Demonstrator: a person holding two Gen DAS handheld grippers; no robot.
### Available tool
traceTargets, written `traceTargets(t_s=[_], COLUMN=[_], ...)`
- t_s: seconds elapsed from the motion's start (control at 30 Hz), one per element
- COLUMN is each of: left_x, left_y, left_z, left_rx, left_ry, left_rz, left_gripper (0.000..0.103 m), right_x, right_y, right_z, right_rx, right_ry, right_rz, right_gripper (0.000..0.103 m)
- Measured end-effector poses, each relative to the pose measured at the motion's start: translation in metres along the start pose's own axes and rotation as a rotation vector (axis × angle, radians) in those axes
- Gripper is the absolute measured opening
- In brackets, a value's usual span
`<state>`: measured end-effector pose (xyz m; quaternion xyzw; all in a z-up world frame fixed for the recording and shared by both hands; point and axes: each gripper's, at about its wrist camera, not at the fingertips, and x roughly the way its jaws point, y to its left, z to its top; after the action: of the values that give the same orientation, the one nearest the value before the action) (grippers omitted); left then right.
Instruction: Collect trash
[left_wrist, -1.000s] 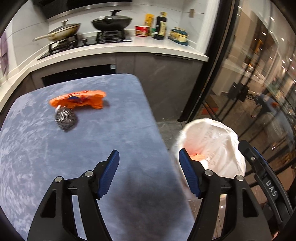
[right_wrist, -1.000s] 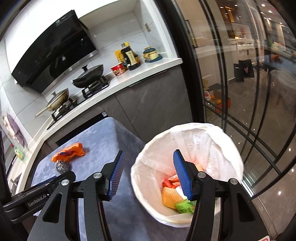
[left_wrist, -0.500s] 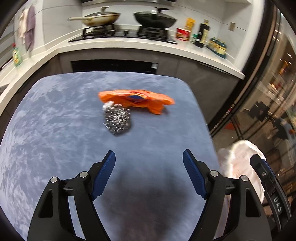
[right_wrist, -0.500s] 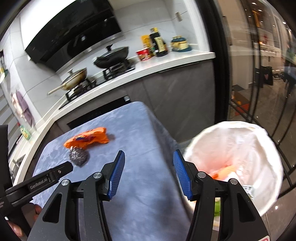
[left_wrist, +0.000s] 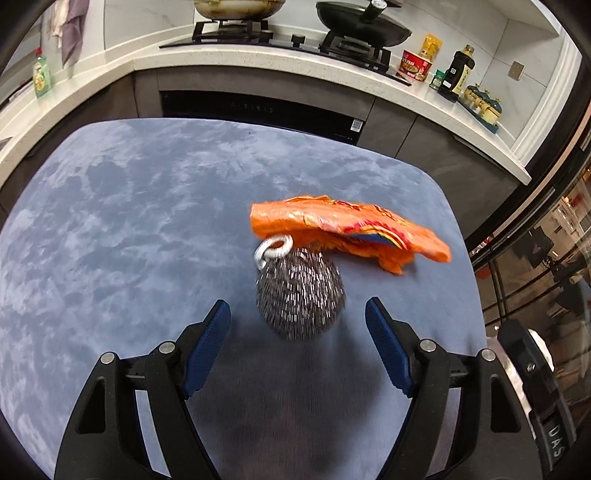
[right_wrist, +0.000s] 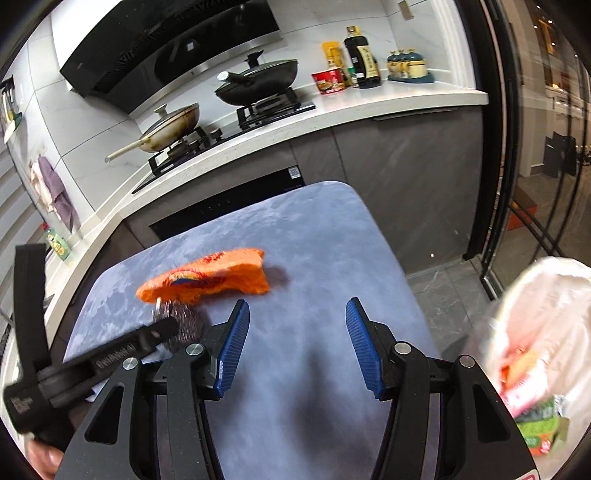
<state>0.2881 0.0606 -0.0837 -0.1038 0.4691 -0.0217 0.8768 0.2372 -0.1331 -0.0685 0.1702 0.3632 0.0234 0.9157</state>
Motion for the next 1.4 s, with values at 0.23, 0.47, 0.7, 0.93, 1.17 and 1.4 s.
traceTargets(t_s=[0.23,0.47,0.7,0.93,1.17,1.4], left_x=[0.028,0.028,0.022,0.017,0.005,-0.014], left_y=[0.004,0.007,0.019,0.026,0.027,0.026], left_z=[0.006,0.004,0.002,-0.001,-0.011,-0.035], left_rx=[0.001,0.009,-0.013,-0.012,-0.013,0.000], left_ry=[0.036,0.032,0.026,0.025,0.025,0.035], left_rz=[-0.036,-0.062,-0.058,-0.035,-0.023,-0.016], left_gripper=[0.058,0.053,0.052,0.052,0.052,0.051], right_x=[0.031,0.057,0.084,0.092,0.078,0.041], right_y=[0.013,0.025,0.032,0.041,0.037,0.031], right_z=[0.022,0.035,0.033,0.018,0.002,-0.020], right_rx=[0.009,0.007,0.015,-0.005,-0.014,-0.025], right_ry=[-0.001,0.013,0.062,0.102,0.117,0.114], right_rz=[0.036,0.067,0.097,0.126,0.129,0.147], right_gripper=[0.054,0.054,0.054,0.026,0.013,0.001])
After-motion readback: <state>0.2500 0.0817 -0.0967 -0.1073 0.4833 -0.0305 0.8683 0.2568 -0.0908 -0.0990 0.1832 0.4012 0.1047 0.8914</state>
